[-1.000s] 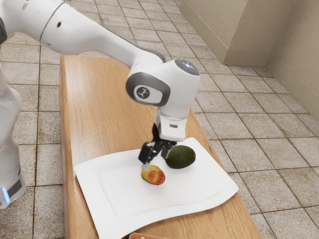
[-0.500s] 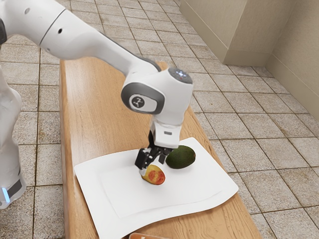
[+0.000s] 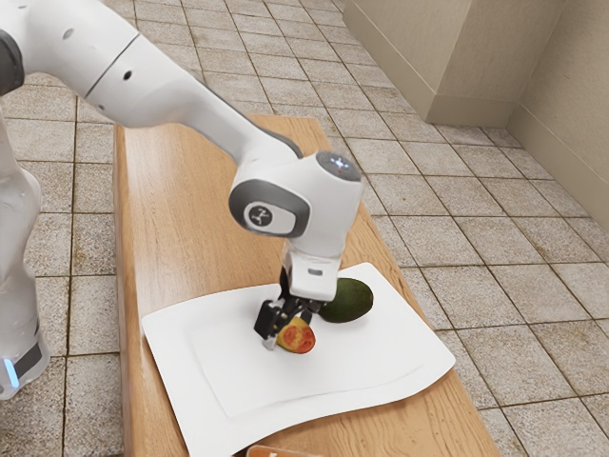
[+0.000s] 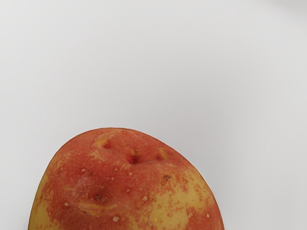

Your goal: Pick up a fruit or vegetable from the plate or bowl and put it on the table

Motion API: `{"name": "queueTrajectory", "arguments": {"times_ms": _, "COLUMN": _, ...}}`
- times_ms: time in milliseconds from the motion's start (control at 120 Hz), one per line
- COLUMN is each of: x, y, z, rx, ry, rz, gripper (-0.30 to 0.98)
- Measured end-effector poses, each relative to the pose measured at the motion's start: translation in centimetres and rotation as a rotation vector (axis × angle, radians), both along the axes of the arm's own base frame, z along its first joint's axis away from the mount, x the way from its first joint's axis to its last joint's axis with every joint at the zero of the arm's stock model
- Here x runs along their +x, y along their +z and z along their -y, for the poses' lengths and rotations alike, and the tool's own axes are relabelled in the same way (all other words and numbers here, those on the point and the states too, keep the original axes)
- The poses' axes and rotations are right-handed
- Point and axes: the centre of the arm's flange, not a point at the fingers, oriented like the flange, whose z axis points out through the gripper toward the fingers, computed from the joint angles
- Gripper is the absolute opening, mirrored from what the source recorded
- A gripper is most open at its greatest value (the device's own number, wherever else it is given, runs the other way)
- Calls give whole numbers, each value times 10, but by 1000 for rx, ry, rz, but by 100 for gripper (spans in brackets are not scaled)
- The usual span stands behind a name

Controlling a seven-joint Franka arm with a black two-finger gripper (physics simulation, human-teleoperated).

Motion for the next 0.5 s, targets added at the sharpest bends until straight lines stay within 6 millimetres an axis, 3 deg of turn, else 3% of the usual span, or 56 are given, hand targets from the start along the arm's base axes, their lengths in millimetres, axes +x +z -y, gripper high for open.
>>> {"name": "queueTrajectory", "arguments": {"times_ms": 183, "x": 1, "y": -5, "z": 0, "rx": -4, "ry": -7, "rz": 7, "gripper": 62}}
{"name": "queueTrajectory", "arguments": {"times_ms": 500, "x": 3, "y": -5, "z": 1, "rx": -6, "ry": -16, "rz": 24, "gripper": 36}}
